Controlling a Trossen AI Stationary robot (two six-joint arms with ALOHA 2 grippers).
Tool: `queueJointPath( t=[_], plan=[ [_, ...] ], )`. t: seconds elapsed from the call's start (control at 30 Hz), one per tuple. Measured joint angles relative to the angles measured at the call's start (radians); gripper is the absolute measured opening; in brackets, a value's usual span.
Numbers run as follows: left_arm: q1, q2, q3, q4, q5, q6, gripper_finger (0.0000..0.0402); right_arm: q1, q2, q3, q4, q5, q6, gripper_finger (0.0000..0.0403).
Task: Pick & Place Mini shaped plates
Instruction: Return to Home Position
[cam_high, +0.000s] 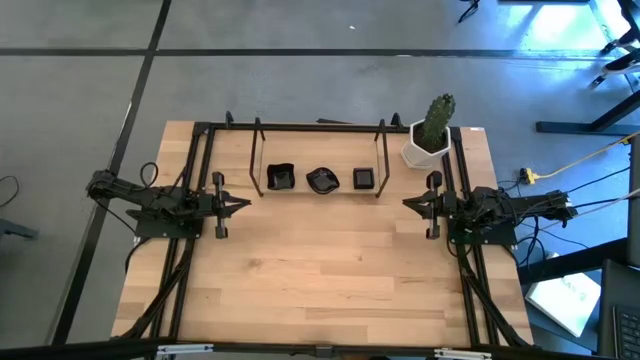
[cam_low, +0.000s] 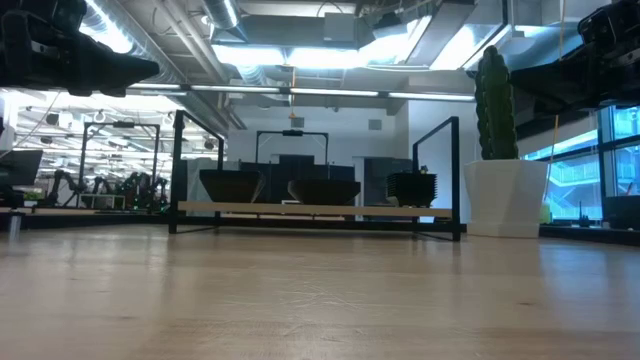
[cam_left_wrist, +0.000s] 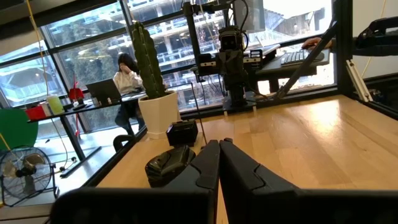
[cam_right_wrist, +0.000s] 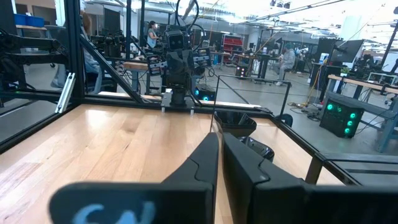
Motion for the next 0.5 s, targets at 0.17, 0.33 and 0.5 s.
queueJointPath(
  t=[0.17, 0.33, 0.5],
  plan=[
    [0.0, 0.0, 0.0, 0.0, 0.0, 0.0, 0.0008, 0.0, 0.0, 0.0, 0.0, 0.0, 0.0, 0.0023],
    [0.0, 0.0, 0.0, 0.0, 0.0, 0.0, 0.0004, 0.0, 0.0, 0.0, 0.0, 0.0, 0.0, 0.0023],
    [0.0, 0.0, 0.0, 0.0, 0.0, 0.0, 0.0007, 0.0, 0.0, 0.0, 0.0, 0.0, 0.0, 0.0023]
  ],
)
